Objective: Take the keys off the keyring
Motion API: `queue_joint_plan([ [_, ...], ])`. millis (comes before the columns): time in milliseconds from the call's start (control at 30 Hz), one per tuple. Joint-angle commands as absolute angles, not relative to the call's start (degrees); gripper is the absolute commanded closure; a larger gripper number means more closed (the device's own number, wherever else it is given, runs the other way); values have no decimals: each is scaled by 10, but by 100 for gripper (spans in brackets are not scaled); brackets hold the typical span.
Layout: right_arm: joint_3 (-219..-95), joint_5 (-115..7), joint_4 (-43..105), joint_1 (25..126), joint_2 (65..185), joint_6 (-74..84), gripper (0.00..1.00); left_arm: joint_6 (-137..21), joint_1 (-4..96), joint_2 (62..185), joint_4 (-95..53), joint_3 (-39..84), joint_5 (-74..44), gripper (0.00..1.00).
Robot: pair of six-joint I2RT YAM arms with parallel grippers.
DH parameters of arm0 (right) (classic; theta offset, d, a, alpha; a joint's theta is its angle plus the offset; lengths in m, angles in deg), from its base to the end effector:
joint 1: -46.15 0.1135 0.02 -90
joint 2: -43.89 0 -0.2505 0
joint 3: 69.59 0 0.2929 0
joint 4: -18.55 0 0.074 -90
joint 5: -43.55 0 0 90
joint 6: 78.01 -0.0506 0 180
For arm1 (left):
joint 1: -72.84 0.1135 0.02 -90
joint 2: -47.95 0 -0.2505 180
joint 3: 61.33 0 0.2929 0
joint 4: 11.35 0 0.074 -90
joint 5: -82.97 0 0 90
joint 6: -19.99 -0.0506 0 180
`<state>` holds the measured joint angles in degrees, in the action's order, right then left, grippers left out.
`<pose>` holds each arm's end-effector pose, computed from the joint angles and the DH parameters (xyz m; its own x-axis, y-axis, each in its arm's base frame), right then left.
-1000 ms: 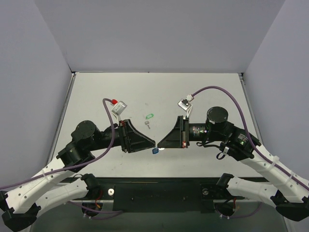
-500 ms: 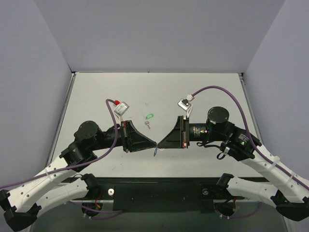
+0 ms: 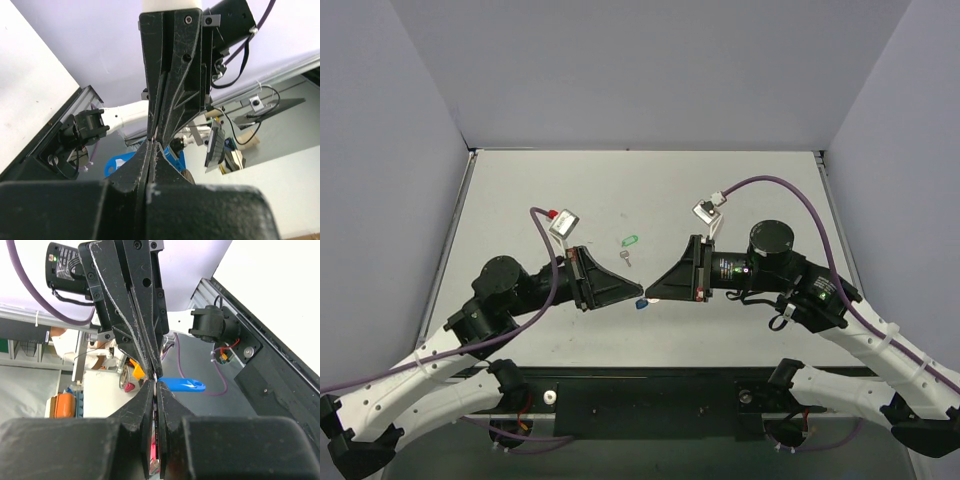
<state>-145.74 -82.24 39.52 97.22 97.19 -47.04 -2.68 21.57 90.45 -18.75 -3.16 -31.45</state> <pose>0.1373 0.2171 0.4319 -0.8454 0.0603 -0.5308 -0.5314 0.0064 0.8471 0.1314 -0.1973 0.3791 -0.8569 -0.2744 -0.4363 0.4555 -0.0070 -0.8902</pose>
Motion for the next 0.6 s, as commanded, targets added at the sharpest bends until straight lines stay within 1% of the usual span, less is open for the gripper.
queue_joint_plan([
  [0,-1469,-778,389,975,974,-460,100,-7,215,883,-153,-27,-244,100],
  [233,-1467,-735,363,975,982,-472,100,-5,214,877,-164,-40,-216,100],
  [567,-1455,-675,333,975,992,-489,100,-15,202,859,-207,-49,-125,100],
])
